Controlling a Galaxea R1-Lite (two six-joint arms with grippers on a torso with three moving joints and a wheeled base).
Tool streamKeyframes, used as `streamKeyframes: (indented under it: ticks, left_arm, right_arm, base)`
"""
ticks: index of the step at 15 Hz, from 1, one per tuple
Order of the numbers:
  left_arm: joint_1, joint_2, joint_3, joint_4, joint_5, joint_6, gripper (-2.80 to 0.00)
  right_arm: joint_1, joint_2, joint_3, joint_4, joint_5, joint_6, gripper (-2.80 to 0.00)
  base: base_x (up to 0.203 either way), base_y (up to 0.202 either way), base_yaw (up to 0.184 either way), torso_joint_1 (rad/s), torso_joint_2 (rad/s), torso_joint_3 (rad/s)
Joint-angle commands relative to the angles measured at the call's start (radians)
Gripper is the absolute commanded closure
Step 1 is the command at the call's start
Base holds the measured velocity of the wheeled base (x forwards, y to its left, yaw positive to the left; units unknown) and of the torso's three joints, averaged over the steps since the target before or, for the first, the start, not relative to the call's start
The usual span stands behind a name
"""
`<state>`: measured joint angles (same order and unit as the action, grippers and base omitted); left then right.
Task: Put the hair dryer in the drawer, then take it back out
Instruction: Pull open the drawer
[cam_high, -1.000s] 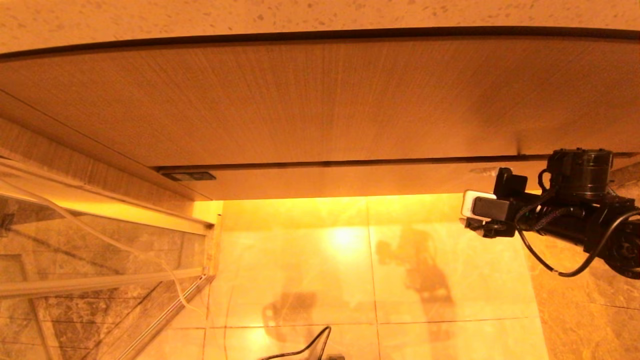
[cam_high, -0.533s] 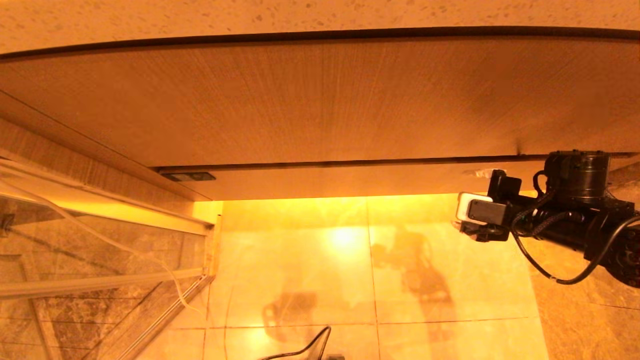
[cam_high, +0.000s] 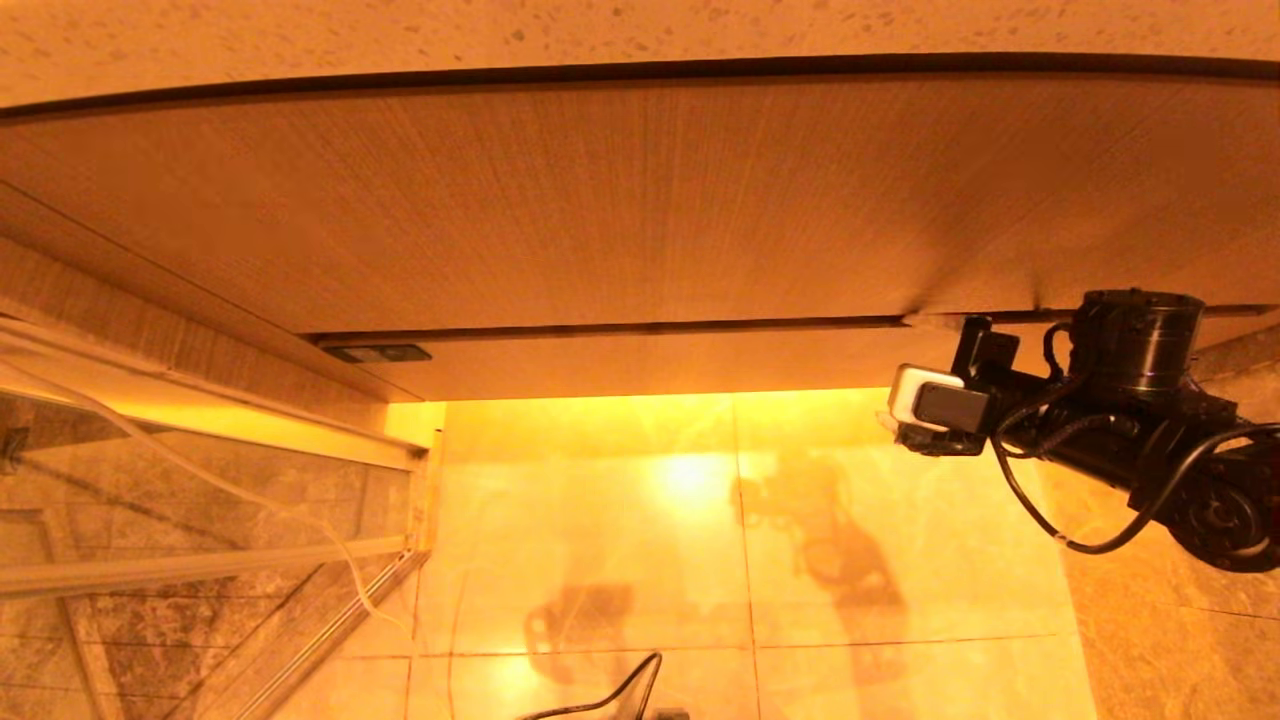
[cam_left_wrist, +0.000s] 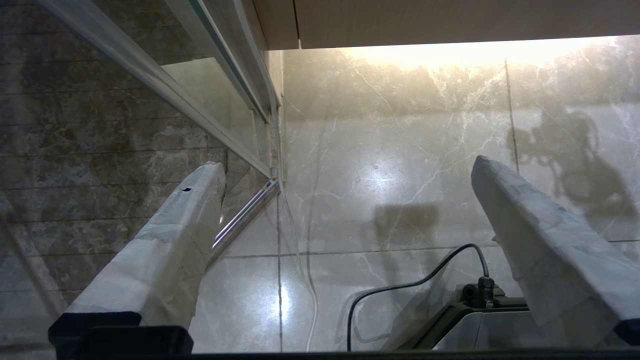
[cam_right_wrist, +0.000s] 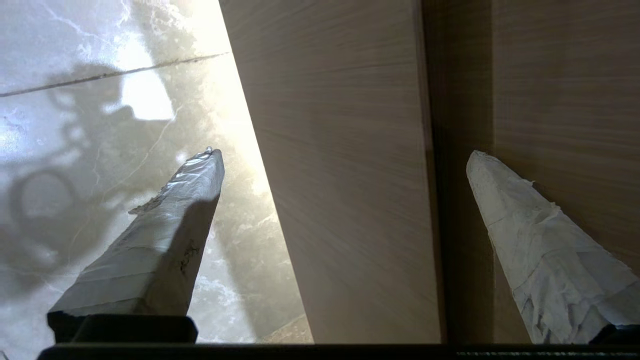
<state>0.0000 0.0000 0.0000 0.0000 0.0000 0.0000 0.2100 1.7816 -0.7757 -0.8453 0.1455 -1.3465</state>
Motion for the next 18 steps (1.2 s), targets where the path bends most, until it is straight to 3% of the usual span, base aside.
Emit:
streamKeyframes:
  ticks: [1, 18]
  left_arm:
    - [0.0, 0.0, 0.0, 0.0, 0.0, 0.0, -2.8]
    - [0.0, 0.0, 0.0, 0.0, 0.0, 0.0, -2.8]
  right_arm:
    - [0.002, 0.016, -0.009, -0.008, 0.003, 0.0, -2.8]
    - [0.002, 0.153, -0.062, -0.074, -0.003, 0.038, -2.8]
  base:
    - [0.0, 0.0, 0.0, 0.0, 0.0, 0.0]
    - [0.0, 0.0, 0.0, 0.0, 0.0, 0.0]
